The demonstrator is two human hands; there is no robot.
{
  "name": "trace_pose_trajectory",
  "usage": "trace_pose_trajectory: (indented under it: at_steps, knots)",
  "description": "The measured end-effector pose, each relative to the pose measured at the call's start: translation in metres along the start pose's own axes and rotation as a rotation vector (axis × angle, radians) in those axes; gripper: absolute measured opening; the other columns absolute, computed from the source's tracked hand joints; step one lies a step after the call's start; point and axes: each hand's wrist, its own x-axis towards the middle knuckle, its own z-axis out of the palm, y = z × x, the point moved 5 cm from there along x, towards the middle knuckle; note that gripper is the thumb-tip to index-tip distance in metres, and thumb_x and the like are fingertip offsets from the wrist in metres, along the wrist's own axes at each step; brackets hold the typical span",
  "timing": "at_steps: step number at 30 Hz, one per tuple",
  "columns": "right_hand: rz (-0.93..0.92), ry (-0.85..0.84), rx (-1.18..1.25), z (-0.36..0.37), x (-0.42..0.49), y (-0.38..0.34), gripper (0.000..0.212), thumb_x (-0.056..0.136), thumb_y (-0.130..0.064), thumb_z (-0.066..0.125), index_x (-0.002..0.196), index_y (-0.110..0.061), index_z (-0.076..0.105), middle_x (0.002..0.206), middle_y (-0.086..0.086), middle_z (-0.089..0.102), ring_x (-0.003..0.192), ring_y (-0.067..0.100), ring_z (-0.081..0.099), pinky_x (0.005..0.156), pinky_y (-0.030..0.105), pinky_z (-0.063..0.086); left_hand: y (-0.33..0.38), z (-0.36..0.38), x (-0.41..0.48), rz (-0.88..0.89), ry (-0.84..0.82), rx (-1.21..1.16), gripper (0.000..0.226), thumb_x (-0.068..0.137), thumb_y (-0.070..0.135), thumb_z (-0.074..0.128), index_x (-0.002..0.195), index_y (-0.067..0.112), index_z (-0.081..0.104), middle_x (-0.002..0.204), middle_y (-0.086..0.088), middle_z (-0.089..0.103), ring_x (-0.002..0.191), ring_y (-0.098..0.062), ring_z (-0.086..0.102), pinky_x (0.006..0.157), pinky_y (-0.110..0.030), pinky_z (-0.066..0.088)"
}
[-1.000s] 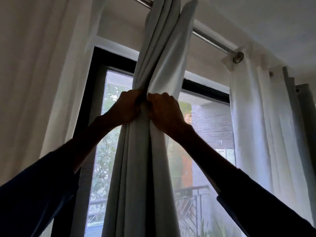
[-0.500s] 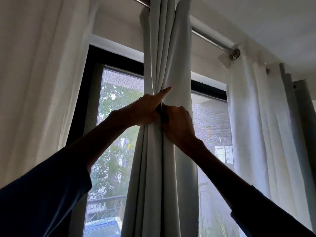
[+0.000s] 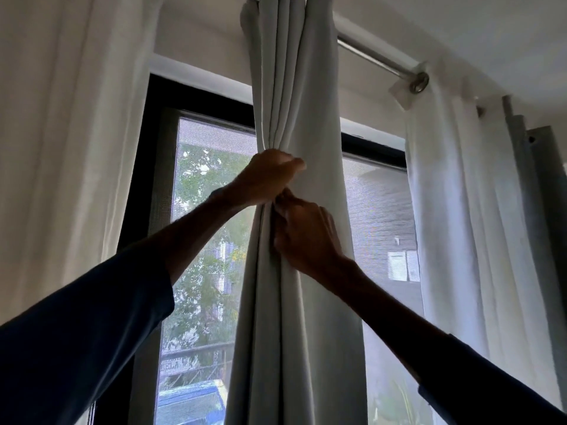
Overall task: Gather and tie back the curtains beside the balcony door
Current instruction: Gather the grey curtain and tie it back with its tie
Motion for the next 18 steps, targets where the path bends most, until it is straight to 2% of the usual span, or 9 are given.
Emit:
trace_pose_trajectory:
  at_steps: [2, 4, 6, 9, 11, 13, 15, 17, 18]
  knots:
    - [-0.042, 0.025, 0.166, 0.005, -0.007, 0.0, 0.027, 0.097, -0.025, 0.051, 0.119, -0.014, 0.063, 0.121, 0.001, 0.066, 0.09, 0.027, 0.069, 0.065, 0.029, 0.044, -0.011, -0.002, 0.0, 0.053, 0.164, 0.072, 0.022, 0.08, 0.028, 0.067, 0.092, 0.012, 0.077, 0.093, 0.0, 0.075, 0.09, -0.01, 0.068, 0.087, -0.025, 0.051]
    - [-0.032, 0.061, 0.398, 0.007, -0.008, 0.014, 0.027, 0.1, -0.024, 0.054, 0.121, -0.012, 0.067, 0.123, 0.0, 0.069, 0.106, 0.017, 0.069, 0.084, 0.028, 0.051, -0.019, -0.003, -0.006, 0.059, 0.249, 0.101, 0.039, 0.066, 0.027, 0.062, 0.101, 0.02, 0.077, 0.107, 0.005, 0.074, 0.104, -0.01, 0.067, 0.095, -0.025, 0.051]
    - [0.061, 0.12, 0.465, 0.01, -0.009, 0.043, 0.027, 0.097, -0.021, 0.06, 0.118, -0.01, 0.071, 0.129, 0.003, 0.068, 0.118, 0.012, 0.063, 0.1, 0.022, 0.045, -0.023, 0.001, -0.007, 0.072, 0.258, 0.09, 0.049, 0.061, 0.025, 0.055, 0.105, 0.021, 0.076, 0.112, 0.003, 0.073, 0.107, -0.013, 0.067, 0.097, -0.026, 0.05]
    - [0.277, 0.19, 0.324, 0.017, -0.005, 0.094, 0.037, 0.086, -0.029, 0.071, 0.116, -0.008, 0.069, 0.141, 0.01, 0.058, 0.133, 0.02, 0.051, 0.11, 0.019, 0.032, -0.026, 0.004, -0.006, 0.114, 0.215, 0.087, 0.048, 0.069, 0.013, 0.058, 0.114, 0.023, 0.072, 0.119, 0.003, 0.07, 0.112, -0.013, 0.065, 0.099, -0.021, 0.047]
    - [0.531, 0.144, 0.325, 0.023, -0.004, 0.128, 0.063, 0.082, -0.039, 0.079, 0.131, -0.006, 0.057, 0.143, 0.011, 0.053, 0.136, 0.024, 0.046, 0.11, 0.023, 0.032, -0.026, 0.004, -0.007, 0.163, 0.202, 0.095, 0.049, 0.078, 0.006, 0.058, 0.122, 0.023, 0.068, 0.126, 0.004, 0.067, 0.121, -0.012, 0.061, 0.106, -0.021, 0.043]
    - [0.801, 0.028, 0.511, 0.032, -0.006, 0.154, 0.084, 0.077, -0.048, 0.082, 0.14, -0.006, 0.045, 0.138, 0.008, 0.055, 0.127, 0.024, 0.054, 0.103, 0.028, 0.044, -0.028, 0.002, -0.008, 0.185, 0.171, 0.09, 0.05, 0.084, 0.005, 0.056, 0.131, 0.021, 0.063, 0.135, 0.005, 0.062, 0.128, -0.01, 0.055, 0.112, -0.027, 0.039]
    - [0.916, -0.098, 0.84, 0.045, -0.007, 0.162, 0.08, 0.072, -0.049, 0.086, 0.131, -0.005, 0.054, 0.12, 0.004, 0.069, 0.108, 0.023, 0.068, 0.085, 0.031, 0.058, -0.03, -0.002, -0.011, 0.212, 0.123, 0.054, 0.051, 0.088, 0.007, 0.053, 0.137, 0.022, 0.058, 0.14, 0.006, 0.058, 0.132, -0.007, 0.05, 0.116, -0.03, 0.035]
    - [0.894, -0.16, 0.971, 0.057, -0.006, 0.162, 0.069, 0.068, -0.047, 0.088, 0.12, -0.009, 0.065, 0.106, 0.004, 0.077, 0.1, 0.024, 0.073, 0.086, 0.042, 0.06, -0.034, -0.008, -0.014, 0.238, 0.084, 0.011, 0.052, 0.09, 0.004, 0.052, 0.139, 0.021, 0.056, 0.142, 0.007, 0.056, 0.134, -0.002, 0.047, 0.115, -0.02, 0.033]
    - [0.882, -0.138, 0.984, 0.061, -0.006, 0.16, 0.061, 0.069, -0.042, 0.089, 0.117, -0.01, 0.068, 0.103, 0.005, 0.078, 0.098, 0.023, 0.074, 0.082, 0.04, 0.061, -0.037, -0.011, -0.015, 0.244, 0.078, 0.005, 0.052, 0.091, 0.003, 0.051, 0.139, 0.021, 0.056, 0.142, 0.007, 0.056, 0.133, 0.0, 0.046, 0.112, -0.013, 0.032]
